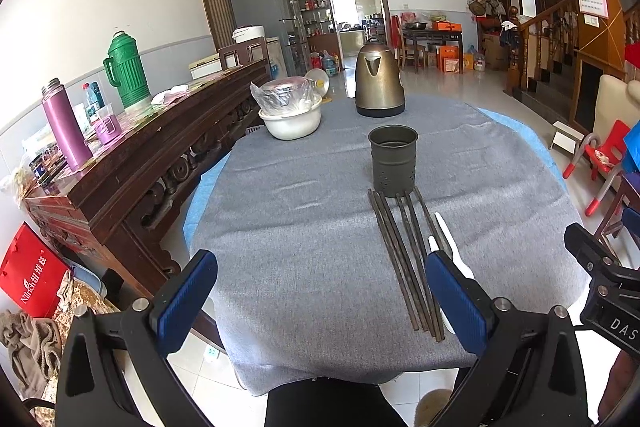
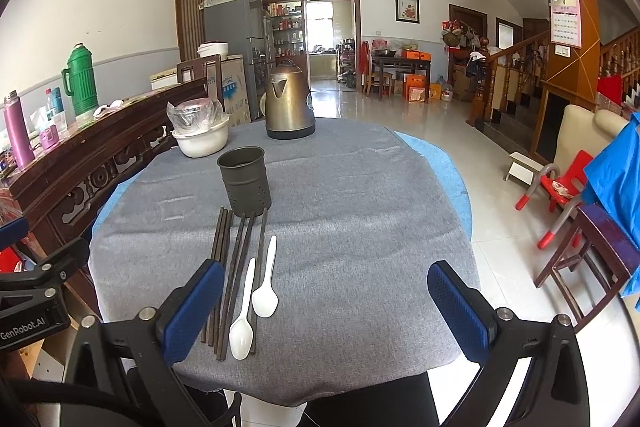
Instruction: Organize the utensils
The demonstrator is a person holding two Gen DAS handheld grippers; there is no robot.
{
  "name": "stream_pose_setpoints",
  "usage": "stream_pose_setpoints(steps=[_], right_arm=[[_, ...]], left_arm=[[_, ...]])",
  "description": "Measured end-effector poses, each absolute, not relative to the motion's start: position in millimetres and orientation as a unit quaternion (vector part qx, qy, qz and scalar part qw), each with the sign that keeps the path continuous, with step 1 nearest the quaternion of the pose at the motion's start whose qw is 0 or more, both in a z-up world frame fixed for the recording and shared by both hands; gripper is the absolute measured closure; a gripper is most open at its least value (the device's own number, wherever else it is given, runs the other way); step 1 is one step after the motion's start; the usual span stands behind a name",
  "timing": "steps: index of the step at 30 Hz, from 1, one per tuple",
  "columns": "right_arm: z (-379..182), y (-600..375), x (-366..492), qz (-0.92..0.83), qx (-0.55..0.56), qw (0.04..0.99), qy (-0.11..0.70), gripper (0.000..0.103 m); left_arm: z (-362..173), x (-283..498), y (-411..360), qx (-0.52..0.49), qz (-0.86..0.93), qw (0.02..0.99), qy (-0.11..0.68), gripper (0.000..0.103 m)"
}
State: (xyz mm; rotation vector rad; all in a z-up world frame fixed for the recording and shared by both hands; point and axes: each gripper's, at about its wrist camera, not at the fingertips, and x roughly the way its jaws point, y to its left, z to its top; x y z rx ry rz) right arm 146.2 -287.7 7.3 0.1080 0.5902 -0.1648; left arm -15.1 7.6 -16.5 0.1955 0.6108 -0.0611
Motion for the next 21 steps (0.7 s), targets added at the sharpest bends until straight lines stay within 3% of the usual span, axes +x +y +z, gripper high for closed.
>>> stream_pose_setpoints(steps=[21], right_arm=[[8.0,-284.9,144.7,-0.084,0.047,0.953,0.287,0.0]], left_arm=[[-22.3,-15.7,13.8,0.091,-0.03,0.947,0.306,0.0]])
